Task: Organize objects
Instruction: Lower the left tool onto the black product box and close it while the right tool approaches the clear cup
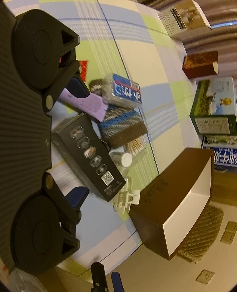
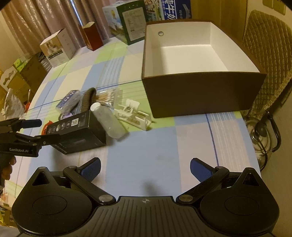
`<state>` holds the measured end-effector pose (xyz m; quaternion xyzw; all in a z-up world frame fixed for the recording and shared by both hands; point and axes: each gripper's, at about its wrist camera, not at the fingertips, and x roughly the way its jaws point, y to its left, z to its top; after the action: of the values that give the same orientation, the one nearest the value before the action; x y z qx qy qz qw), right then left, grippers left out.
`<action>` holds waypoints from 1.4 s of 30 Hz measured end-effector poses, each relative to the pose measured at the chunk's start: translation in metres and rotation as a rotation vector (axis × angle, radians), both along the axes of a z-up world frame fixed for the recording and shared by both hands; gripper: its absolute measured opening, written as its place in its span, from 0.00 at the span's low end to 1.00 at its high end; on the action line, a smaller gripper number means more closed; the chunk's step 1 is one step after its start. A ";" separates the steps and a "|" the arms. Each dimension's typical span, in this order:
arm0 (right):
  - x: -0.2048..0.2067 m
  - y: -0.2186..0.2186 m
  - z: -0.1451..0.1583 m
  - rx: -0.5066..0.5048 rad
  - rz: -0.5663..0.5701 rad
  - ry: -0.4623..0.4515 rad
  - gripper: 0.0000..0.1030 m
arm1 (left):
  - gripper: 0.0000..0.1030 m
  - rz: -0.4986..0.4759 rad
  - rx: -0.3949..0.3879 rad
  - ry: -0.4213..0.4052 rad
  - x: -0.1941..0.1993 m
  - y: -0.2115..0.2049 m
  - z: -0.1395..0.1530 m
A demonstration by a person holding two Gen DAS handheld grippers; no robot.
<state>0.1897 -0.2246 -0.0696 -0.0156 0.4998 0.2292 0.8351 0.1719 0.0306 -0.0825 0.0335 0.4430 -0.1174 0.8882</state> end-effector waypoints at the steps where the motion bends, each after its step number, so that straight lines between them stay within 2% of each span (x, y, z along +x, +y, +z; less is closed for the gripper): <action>1: 0.001 -0.001 -0.001 0.000 -0.004 0.004 0.98 | 0.99 -0.012 -0.002 0.003 0.004 -0.001 -0.002; 9: 0.009 -0.011 -0.004 -0.001 -0.034 0.023 0.98 | 0.92 -0.068 0.011 0.056 0.009 -0.018 -0.008; 13: 0.014 -0.016 -0.006 0.000 -0.044 0.032 0.98 | 0.88 -0.036 -0.025 0.101 0.003 -0.021 -0.007; 19: 0.024 -0.022 -0.009 0.005 -0.040 0.040 0.98 | 0.85 -0.022 -0.013 0.132 0.001 -0.038 -0.005; 23: 0.030 -0.027 -0.010 0.009 -0.032 0.047 0.98 | 0.81 -0.035 0.075 0.140 0.012 -0.052 -0.013; 25: 0.033 -0.031 -0.011 0.010 -0.033 0.052 0.98 | 0.75 -0.033 0.113 0.155 0.018 -0.058 -0.019; 26: 0.035 -0.033 -0.011 0.010 -0.034 0.054 0.98 | 0.62 -0.026 0.117 0.168 0.022 -0.059 -0.021; 29: 0.041 -0.041 -0.013 0.010 -0.036 0.062 0.98 | 0.59 0.014 0.090 0.199 0.027 -0.058 -0.024; 31: 0.046 -0.046 -0.015 0.014 -0.033 0.071 0.98 | 0.52 0.026 0.082 0.209 0.024 -0.060 -0.023; 33: 0.051 -0.049 -0.016 0.017 -0.024 0.076 0.98 | 0.41 0.054 0.033 0.235 0.017 -0.057 -0.021; 34: 0.053 -0.049 -0.016 0.019 -0.020 0.079 0.98 | 0.38 0.064 0.017 0.248 0.012 -0.057 -0.019; 42: 0.074 -0.048 -0.017 0.044 0.069 0.079 0.98 | 0.40 0.212 0.021 0.312 -0.021 -0.055 -0.014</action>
<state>0.2636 -0.2729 -0.0863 -0.0053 0.5263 0.2691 0.8066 0.1508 -0.0243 -0.0964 -0.0230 0.5774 -0.0222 0.8158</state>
